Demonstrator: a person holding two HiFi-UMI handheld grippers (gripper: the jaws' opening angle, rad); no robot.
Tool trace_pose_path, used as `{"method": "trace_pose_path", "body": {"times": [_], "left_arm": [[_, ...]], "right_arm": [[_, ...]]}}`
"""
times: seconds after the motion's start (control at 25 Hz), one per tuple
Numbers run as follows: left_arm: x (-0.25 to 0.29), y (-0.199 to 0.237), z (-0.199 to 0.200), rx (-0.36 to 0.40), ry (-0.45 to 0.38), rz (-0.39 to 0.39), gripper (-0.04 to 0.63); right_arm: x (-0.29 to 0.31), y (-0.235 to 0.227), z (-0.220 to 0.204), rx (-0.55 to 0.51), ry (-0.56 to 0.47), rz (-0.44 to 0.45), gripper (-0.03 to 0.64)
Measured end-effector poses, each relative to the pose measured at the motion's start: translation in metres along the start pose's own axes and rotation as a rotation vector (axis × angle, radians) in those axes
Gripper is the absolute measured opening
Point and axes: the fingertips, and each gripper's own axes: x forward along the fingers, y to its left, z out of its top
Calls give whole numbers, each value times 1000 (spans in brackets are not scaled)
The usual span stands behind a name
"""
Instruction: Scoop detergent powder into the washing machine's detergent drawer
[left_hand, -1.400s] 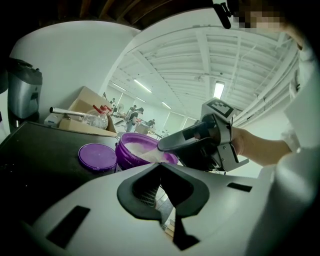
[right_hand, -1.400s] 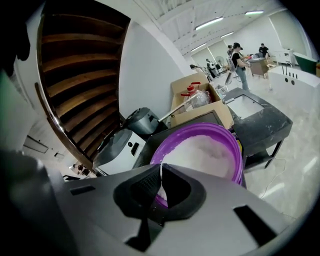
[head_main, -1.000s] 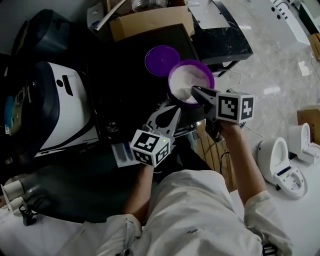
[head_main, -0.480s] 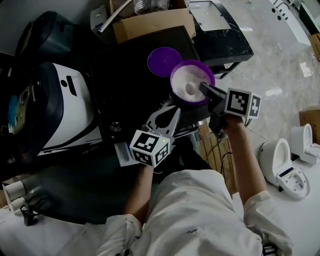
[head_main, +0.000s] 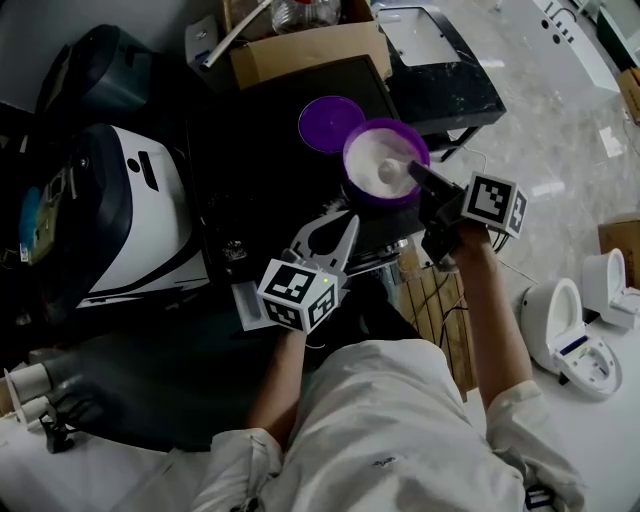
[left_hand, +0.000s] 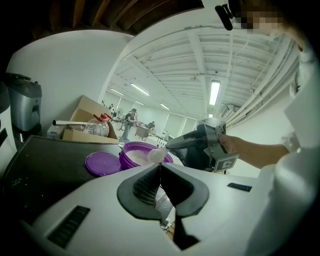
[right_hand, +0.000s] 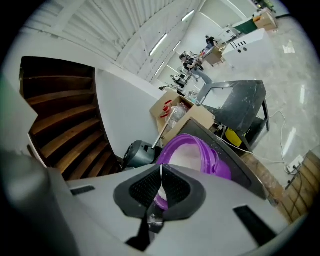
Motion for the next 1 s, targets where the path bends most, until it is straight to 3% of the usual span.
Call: {"method": "trace_pose_path", "body": {"times": [0.48, 1.0], "left_arm": [[-26, -1, 1, 8, -24, 23, 20], [-73, 12, -4, -10, -70, 88, 20]], "right_arm": [[-12, 22, 2, 75, -58, 77, 11], [-5, 62, -33, 92, -9, 147, 11]]}}
